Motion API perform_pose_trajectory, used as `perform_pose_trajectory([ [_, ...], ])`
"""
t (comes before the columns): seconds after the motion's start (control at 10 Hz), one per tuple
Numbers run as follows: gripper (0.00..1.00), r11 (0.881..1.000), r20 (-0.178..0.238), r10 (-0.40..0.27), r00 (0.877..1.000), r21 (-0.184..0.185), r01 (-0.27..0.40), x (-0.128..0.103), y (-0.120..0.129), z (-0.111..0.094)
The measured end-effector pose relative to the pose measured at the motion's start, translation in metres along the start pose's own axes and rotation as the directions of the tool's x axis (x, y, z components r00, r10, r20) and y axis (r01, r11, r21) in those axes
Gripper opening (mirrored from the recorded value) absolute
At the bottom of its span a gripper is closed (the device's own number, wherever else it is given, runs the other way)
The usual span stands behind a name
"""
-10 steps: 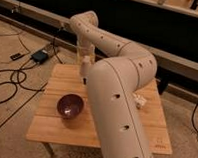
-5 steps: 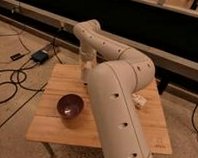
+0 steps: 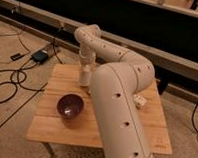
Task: Place the ceramic cup over the eraser
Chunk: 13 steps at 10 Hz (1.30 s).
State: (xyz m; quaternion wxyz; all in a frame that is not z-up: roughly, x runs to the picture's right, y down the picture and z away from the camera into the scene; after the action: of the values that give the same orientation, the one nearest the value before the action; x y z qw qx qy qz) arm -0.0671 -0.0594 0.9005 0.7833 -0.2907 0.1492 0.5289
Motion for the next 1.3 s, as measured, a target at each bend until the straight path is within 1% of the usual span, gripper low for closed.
perform_pose_trajectory([
  [0.1, 0.51, 1.0, -0.003, 0.0, 1.0, -0.002, 0.0, 0.002, 0.0, 0.004],
  [0.2, 0.59, 1.0, -0.008, 0.0, 1.0, 0.001, 0.0, 0.004, -0.002, 0.007],
  [0.3, 0.71, 1.0, -0.015, 0.0, 1.0, 0.006, 0.0, 0.006, -0.004, 0.011],
  [0.4, 0.77, 1.0, -0.019, 0.0, 1.0, 0.011, 0.0, 0.007, -0.006, 0.014],
  [0.5, 0.8, 1.0, -0.024, 0.002, 1.0, 0.017, -0.002, 0.008, -0.008, 0.017],
  [1.0, 0.8, 0.999, -0.043, 0.009, 0.999, 0.032, -0.008, 0.01, -0.01, 0.028],
  [1.1, 0.8, 0.999, -0.045, 0.011, 0.999, 0.033, -0.01, 0.01, -0.01, 0.028],
  [1.3, 0.8, 0.999, -0.034, 0.018, 0.999, 0.031, -0.017, 0.011, -0.008, 0.022],
])
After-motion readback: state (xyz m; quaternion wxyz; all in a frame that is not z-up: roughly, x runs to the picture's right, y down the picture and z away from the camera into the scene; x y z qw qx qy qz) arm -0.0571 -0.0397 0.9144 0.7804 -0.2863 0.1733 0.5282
